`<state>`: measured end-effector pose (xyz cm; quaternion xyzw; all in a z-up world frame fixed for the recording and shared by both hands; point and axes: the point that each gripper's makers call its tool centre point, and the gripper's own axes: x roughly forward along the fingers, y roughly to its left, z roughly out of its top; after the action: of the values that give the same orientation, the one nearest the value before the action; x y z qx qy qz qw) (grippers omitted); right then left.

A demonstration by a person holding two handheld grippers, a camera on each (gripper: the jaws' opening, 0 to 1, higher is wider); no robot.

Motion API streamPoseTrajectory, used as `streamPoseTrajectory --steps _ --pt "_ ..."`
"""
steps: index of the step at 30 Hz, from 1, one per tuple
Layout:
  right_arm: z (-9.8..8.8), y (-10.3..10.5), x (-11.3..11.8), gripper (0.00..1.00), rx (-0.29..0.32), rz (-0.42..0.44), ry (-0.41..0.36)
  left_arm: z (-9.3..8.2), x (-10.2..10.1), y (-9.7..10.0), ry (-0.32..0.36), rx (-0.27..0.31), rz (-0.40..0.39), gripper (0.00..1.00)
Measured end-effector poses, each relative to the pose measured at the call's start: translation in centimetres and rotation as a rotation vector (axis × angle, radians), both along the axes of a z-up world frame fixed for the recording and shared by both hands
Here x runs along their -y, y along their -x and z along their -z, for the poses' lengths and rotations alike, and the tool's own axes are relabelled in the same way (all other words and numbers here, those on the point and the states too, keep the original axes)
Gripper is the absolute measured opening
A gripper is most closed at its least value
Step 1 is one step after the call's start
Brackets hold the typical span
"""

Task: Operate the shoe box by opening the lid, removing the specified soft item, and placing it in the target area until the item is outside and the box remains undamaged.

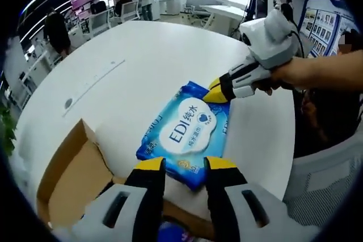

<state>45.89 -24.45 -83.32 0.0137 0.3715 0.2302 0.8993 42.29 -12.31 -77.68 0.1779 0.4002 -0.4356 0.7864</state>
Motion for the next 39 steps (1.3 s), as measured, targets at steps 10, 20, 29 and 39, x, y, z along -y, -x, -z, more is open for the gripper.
streamPoseTrajectory --steps 10,20,29,39 --pt "0.0 1.1 -0.1 0.0 -0.012 0.03 -0.021 -1.3 -1.3 0.1 0.071 -0.002 -0.031 0.28" --pt "0.0 1.2 -0.1 0.0 -0.02 0.038 -0.017 -2.1 -4.0 -0.1 0.093 0.002 -0.071 0.28" --pt "-0.5 1.2 0.6 0.02 -0.012 0.044 0.01 -2.7 -7.3 -0.6 0.11 0.011 -0.135 0.28" --pt "-2.1 1.9 0.6 0.07 -0.002 0.038 0.028 -2.5 -10.8 -0.3 0.099 0.012 -0.179 0.29"
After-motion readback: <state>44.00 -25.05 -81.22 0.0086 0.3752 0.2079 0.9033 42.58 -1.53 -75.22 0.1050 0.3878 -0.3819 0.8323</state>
